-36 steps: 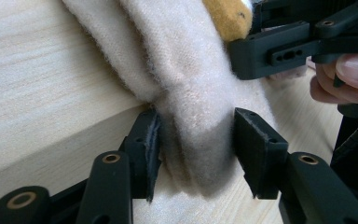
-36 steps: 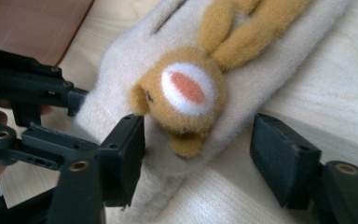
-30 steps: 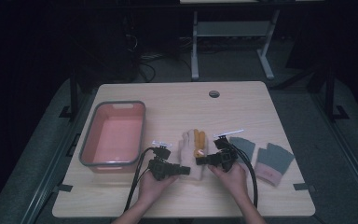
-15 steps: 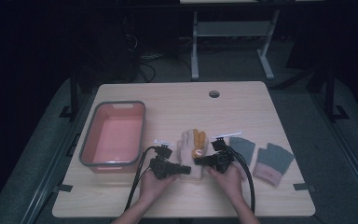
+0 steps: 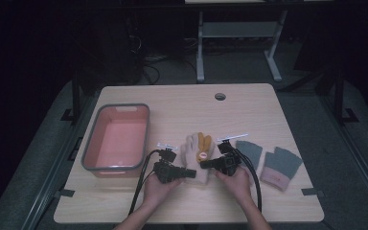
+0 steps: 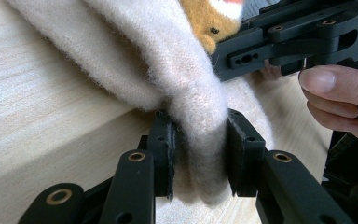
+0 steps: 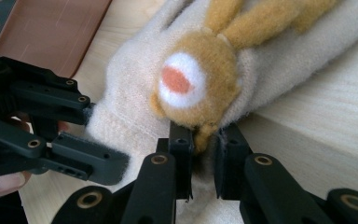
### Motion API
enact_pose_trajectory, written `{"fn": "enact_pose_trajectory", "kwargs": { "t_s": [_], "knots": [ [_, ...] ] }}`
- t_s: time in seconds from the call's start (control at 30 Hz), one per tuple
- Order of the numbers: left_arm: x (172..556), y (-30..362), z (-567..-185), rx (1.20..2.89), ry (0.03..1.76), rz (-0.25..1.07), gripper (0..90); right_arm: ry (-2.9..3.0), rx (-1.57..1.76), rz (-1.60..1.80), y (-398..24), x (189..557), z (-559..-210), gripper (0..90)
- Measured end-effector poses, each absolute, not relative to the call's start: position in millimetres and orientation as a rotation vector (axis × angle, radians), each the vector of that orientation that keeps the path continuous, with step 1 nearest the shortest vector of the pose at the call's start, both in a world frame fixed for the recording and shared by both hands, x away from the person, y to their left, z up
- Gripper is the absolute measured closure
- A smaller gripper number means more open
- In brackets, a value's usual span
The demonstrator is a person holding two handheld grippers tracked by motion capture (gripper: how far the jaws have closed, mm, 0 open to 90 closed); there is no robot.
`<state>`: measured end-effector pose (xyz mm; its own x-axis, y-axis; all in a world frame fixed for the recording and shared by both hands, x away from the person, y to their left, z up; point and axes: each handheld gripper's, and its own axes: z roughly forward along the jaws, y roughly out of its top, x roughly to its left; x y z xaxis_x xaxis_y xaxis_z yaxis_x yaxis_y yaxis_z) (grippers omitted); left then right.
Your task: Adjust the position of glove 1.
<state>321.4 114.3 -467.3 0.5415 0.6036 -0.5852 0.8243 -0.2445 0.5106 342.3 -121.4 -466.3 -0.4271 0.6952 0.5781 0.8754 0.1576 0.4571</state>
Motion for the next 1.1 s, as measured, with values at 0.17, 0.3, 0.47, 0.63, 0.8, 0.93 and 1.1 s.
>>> {"fn": "enact_pose_trajectory", "kwargs": {
  "t_s": [0.17, 0.3, 0.47, 0.63, 0.8, 0.93, 1.1],
  "knots": [
    [321.2, 117.4, -467.1, 1.937, 1.161, -0.375, 67.2, -2.209, -1.51, -1.133, -122.3, 341.5, -462.7, 80.5],
    [320.2, 119.0, -465.1, 1.939, 1.151, -0.366, 67.3, -2.215, -1.497, -1.14, -122.1, 340.1, -459.0, 80.9],
    [320.6, 120.3, -464.2, 1.932, 1.142, -0.375, 67.4, -2.22, -1.494, -1.134, -121.9, 339.6, -454.0, 81.1],
    [320.7, 122.5, -462.8, 1.933, 1.131, -0.376, 67.5, -2.207, -1.488, -1.125, -122.0, 339.5, -451.7, 81.2],
    [320.6, 123.3, -458.6, 1.93, 1.117, -0.374, 67.5, -2.211, -1.475, -1.136, -122.8, 339.5, -447.7, 81.2],
    [322.0, 125.6, -454.3, 1.913, 1.101, -0.385, 67.6, -2.233, -1.463, -1.157, -121.7, 340.1, -438.8, 81.2],
    [323.8, 131.4, -447.5, 1.886, 1.093, -0.392, 67.6, -2.236, -1.454, -1.181, -120.1, 340.3, -431.5, 81.2]
  ]
}}
